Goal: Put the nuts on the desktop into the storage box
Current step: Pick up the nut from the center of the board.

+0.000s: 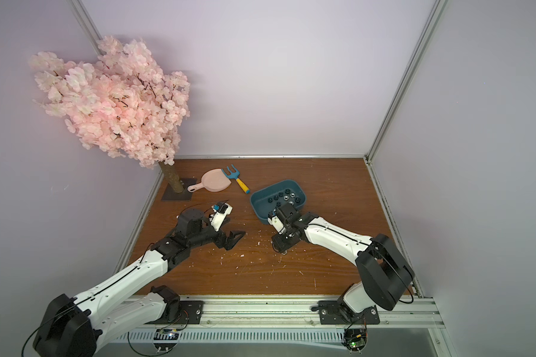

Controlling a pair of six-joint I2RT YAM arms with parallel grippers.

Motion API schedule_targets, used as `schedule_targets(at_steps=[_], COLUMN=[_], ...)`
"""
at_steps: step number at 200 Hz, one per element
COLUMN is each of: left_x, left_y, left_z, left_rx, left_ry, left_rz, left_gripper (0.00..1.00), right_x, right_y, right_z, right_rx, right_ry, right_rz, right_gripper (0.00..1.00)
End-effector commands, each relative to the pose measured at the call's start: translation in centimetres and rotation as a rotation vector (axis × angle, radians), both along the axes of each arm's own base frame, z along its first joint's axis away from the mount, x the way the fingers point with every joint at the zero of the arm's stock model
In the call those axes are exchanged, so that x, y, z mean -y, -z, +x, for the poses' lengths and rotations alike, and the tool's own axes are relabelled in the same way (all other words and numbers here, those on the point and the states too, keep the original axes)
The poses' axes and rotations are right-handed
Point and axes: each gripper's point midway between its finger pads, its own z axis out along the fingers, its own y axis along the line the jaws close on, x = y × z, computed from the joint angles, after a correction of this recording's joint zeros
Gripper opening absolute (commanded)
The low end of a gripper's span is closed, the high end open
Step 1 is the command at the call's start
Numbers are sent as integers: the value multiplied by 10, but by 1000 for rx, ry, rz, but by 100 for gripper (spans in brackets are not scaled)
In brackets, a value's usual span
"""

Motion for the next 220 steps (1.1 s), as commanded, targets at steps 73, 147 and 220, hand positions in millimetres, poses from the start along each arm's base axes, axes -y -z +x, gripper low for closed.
schedule_targets(at_steps=[73, 147, 220], left_x=[10, 8, 7], left_y=[-16, -15, -12], left_z=[-7, -5, -6], left_rx=[107, 111, 110], left_ry=[81, 63, 65], left_rz=[-47, -37, -31], left_gripper=[99, 99, 99], right_x=[19, 22, 18], right_y=[35, 39, 43], right_z=[-16, -12, -8], right_rx=[-44, -25, -21], right_ry=[60, 69, 66], right_rz=[-122, -157, -172], right_gripper=[52, 41, 44])
